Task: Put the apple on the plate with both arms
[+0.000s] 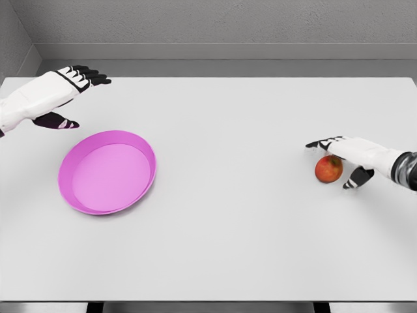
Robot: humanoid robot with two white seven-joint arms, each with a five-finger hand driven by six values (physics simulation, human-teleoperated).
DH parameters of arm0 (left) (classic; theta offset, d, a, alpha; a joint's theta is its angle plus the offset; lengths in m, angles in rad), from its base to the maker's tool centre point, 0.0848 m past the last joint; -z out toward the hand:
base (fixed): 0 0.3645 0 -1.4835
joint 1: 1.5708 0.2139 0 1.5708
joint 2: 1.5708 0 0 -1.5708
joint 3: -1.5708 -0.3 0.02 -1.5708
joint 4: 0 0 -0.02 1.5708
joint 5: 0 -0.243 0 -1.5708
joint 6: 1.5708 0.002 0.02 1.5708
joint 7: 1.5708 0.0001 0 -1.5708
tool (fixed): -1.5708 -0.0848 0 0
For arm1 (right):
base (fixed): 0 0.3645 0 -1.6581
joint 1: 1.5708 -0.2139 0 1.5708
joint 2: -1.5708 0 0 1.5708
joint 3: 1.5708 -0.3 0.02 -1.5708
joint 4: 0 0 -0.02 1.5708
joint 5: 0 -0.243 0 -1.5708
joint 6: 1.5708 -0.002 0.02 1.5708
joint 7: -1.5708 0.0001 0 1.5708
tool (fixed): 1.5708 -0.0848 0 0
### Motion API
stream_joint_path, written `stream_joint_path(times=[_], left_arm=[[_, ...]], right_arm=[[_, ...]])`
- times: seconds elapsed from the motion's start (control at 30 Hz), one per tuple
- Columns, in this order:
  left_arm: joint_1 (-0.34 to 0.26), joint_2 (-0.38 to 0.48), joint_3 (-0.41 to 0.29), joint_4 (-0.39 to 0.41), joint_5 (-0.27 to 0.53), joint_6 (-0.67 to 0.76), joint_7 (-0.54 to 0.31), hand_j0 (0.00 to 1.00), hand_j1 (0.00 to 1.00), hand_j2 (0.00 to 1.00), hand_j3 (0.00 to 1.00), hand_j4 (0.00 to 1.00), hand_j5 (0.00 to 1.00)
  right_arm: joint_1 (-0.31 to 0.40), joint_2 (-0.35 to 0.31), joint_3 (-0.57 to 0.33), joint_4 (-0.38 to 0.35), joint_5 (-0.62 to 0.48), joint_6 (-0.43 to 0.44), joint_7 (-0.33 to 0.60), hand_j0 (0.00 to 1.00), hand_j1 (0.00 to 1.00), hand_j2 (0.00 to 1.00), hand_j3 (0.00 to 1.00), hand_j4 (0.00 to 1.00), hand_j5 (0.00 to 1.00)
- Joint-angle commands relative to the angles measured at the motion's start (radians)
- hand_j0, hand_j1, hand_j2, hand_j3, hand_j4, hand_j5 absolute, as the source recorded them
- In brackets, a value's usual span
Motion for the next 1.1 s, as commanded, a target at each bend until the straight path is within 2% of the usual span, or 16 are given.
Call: stream_joint_path(times=[0.0,0.17,0.27,0.37,0.7,0.73,0.8,1.07], left_arm=[[0.000,0.001,0.002,0.000,0.006,0.001,0.002,1.00,1.00,1.00,1.00,1.00,1.00],[0.000,0.001,0.000,0.001,0.008,0.001,0.000,1.00,1.00,1.00,1.00,1.00,1.00],[0.002,0.001,0.002,0.001,0.008,0.001,0.000,1.00,1.00,1.00,1.00,1.00,1.00],[0.002,0.001,0.002,0.001,0.008,0.001,0.000,1.00,1.00,1.00,1.00,1.00,1.00],[0.002,0.001,0.000,0.000,0.008,0.001,0.000,1.00,1.00,1.00,1.00,1.00,1.00],[0.002,0.001,0.000,0.000,0.008,0.001,0.000,1.00,1.00,1.00,1.00,1.00,1.00],[0.002,0.001,0.000,0.000,0.009,0.001,0.000,1.00,1.00,1.00,1.00,1.00,1.00],[0.002,0.001,0.000,0.000,0.008,0.001,0.000,1.00,1.00,1.00,1.00,1.00,1.00]], right_arm=[[0.000,0.006,0.003,0.004,-0.001,0.017,0.001,1.00,1.00,1.00,1.00,1.00,1.00],[-0.015,0.020,0.018,0.013,-0.001,0.030,0.011,1.00,1.00,1.00,1.00,1.00,1.00],[-0.015,0.020,0.023,0.019,-0.001,0.031,0.011,0.95,0.95,0.95,0.95,0.95,0.95],[-0.015,0.020,0.024,0.018,0.001,0.030,0.015,0.84,0.84,0.84,0.84,0.84,0.84],[-0.015,0.020,0.024,0.012,0.001,0.028,0.029,0.66,0.66,0.66,0.66,0.66,0.66],[-0.015,0.020,0.024,0.010,-0.001,0.025,0.031,0.58,0.58,0.58,0.58,0.58,0.58],[-0.015,0.020,0.024,0.010,0.001,0.023,0.031,0.53,0.53,0.53,0.53,0.53,0.53],[-0.015,0.019,0.024,0.009,0.001,0.017,0.031,0.48,0.48,0.48,0.48,0.48,0.48]])
